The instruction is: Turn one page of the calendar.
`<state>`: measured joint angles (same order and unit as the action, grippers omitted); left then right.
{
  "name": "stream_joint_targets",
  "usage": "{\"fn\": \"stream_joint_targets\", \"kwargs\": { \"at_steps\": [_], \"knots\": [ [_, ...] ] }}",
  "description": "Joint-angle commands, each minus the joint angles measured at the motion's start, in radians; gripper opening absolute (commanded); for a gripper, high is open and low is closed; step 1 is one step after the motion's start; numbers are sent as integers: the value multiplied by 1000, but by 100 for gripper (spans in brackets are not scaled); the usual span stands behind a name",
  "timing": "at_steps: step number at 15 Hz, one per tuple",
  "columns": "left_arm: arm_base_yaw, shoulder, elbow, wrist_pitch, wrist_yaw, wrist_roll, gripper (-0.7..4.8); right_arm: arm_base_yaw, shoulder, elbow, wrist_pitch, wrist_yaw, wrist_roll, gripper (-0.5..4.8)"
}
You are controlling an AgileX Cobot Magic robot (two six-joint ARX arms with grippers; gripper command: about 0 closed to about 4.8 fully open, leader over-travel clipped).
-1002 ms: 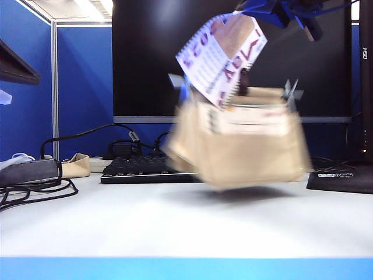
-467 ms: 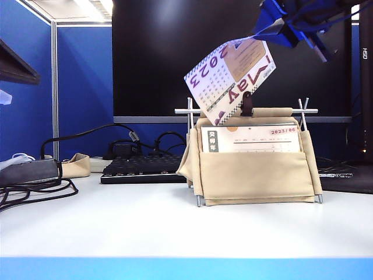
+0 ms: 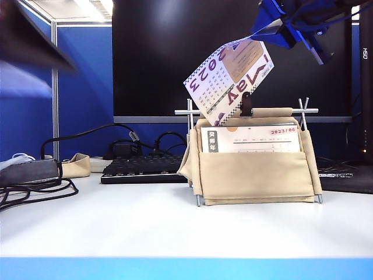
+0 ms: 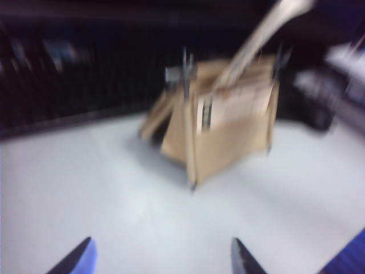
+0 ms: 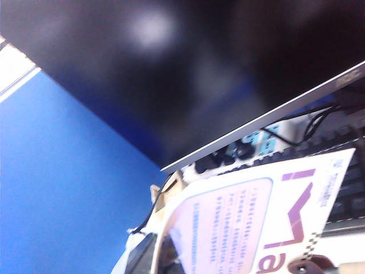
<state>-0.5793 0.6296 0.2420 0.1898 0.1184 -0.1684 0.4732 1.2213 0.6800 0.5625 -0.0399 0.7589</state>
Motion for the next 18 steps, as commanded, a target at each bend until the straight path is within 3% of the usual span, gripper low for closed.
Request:
{"fn": "stream_joint_targets", "kwargs": {
  "at_steps": [1,4,7,10,13,17,18],
  "knots": [
    [-4,298,140,113,97,90,479,2,-4,8,33,-42,5,-2],
    [-35,552,348,172,136,97,479,2,-5,8,30,-76,4,-2],
    [-85,665,463,148,197,159,479,2,-4,8,16,-92,-5,-2],
    [-117,719,491,157,178,163,479,2,-4,8,17,-93,-5,-2],
    [-117,747,494,169,143,226,456,2,-4,8,17,-96,-5,-2],
    [-117,783,494,269,117,251,456,2,-4,8,17,-119,-5,-2],
    [-117,790,495,287,118,274,385,2,-4,8,16,-121,-5,-2]
  ]
}}
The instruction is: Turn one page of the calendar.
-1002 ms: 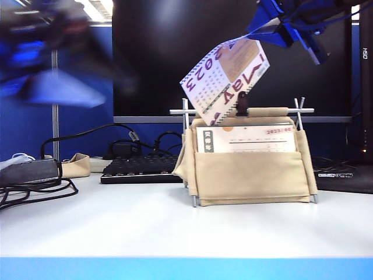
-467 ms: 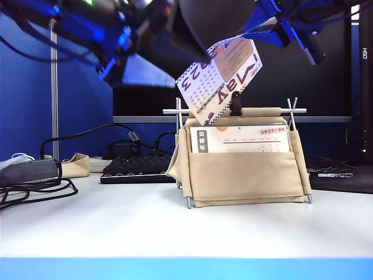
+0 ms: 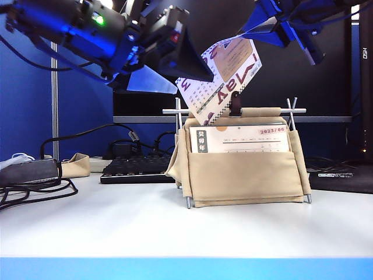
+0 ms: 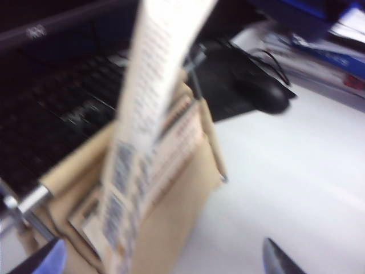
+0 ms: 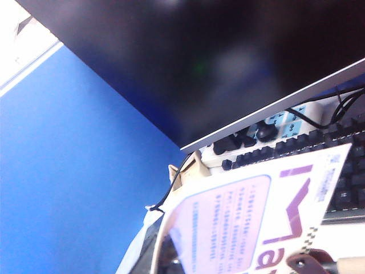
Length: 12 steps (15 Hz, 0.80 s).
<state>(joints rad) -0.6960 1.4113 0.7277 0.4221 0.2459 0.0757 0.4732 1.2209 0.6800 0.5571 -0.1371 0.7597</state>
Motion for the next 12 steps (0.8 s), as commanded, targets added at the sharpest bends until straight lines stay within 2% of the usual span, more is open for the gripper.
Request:
{"fn": "stream_joint_targets", "kwargs": {
  "at_steps": [1,2,3,4,5,6,8,9,11,12],
  "knots": [
    [0,9,10,57,-5,49,283,2,-4,8,21,-24,-6,-2],
    [0,11,10,57,-6,60,236,2,-4,8,22,-24,-5,-2],
    [0,16,10,57,-7,60,235,2,-4,8,22,-24,-5,-2],
    [0,27,10,58,-7,60,186,2,-4,8,23,-25,-5,-2],
    [0,35,11,60,-6,59,167,2,-4,8,22,-32,-5,-2],
    [0,46,15,57,-6,55,105,2,-4,8,23,-42,-5,-2],
    [0,56,23,59,-6,55,45,2,-4,8,22,-49,-5,-2],
    [0,56,34,58,-7,55,-5,2,-4,8,23,-61,-6,-2],
    [0,56,58,43,-26,57,-6,2,-4,8,22,-64,-10,0],
    [1,56,82,14,-25,76,-6,2,-4,8,23,-64,-35,35]
  ]
}}
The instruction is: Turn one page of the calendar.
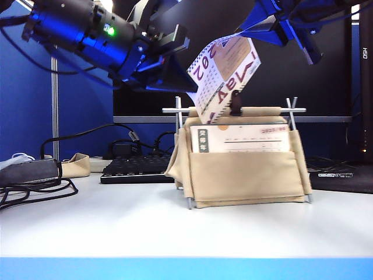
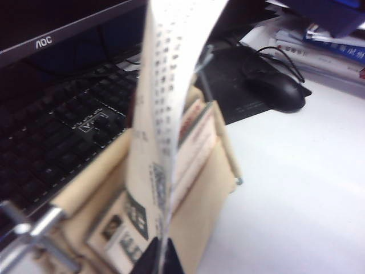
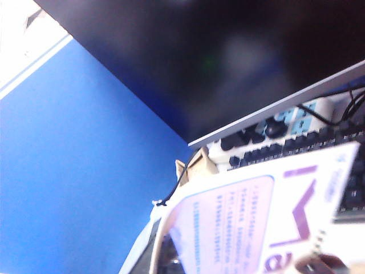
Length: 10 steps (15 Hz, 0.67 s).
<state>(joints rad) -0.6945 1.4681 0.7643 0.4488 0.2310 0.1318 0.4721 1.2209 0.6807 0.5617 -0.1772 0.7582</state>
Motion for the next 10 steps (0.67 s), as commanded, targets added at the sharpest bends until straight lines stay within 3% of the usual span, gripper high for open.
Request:
{"fn": "stream_joint_targets", "kwargs": {
  "at_steps": [1,2,3,7,10],
  "knots": [
    [-1,0,109,-122,-10,79,-6,3,-4,7,10,-25,-52,151],
    [-1,0,151,-192,-10,112,-6,3,-4,7,0,-25,-52,203],
    [-1,0,172,-214,-10,125,-6,3,-4,6,-8,-27,-53,214],
    [1,-1,211,-217,-10,132,-6,2,-11,6,-41,-53,-95,214],
    [2,0,243,-270,-31,186,-6,-3,-38,5,-138,-28,-169,214]
  ]
}}
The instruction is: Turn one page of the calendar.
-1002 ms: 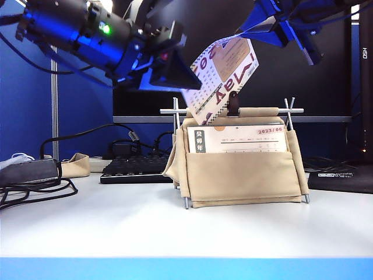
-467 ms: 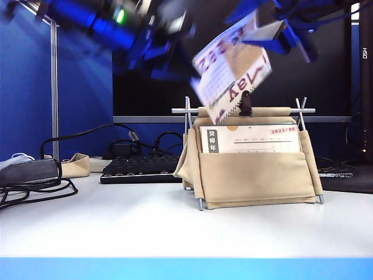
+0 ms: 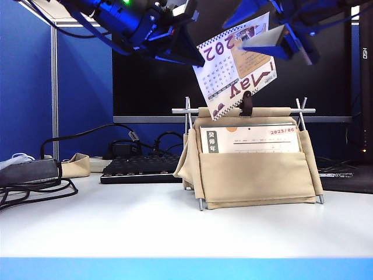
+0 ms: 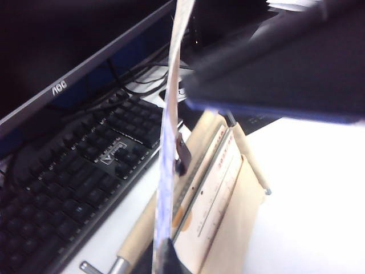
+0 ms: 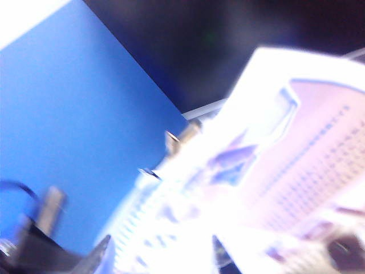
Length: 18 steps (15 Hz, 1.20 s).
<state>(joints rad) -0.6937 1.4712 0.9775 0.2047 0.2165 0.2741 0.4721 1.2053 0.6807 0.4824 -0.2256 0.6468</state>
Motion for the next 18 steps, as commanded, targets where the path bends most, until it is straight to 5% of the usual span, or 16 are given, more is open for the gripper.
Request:
{"fn": "stream_joint_targets", "kwargs": {
  "at_steps": [1,6,11,14,16,18],
  "knots": [
    [10,-3,66,-64,-33,59,-6,-4,-43,5,-98,25,-72,214],
    [103,4,149,-80,25,29,-6,-4,-153,-54,-219,135,-165,211],
    [129,149,272,-145,128,-21,-4,2,-165,-141,-224,108,-164,211],
    [130,212,273,-144,119,-24,102,2,-166,-157,-225,108,-164,211],
    [133,224,273,-137,77,-24,254,2,-166,-157,-224,108,-164,211],
    [143,224,276,-103,47,-29,289,2,-166,-157,-223,108,-164,211]
  ]
}}
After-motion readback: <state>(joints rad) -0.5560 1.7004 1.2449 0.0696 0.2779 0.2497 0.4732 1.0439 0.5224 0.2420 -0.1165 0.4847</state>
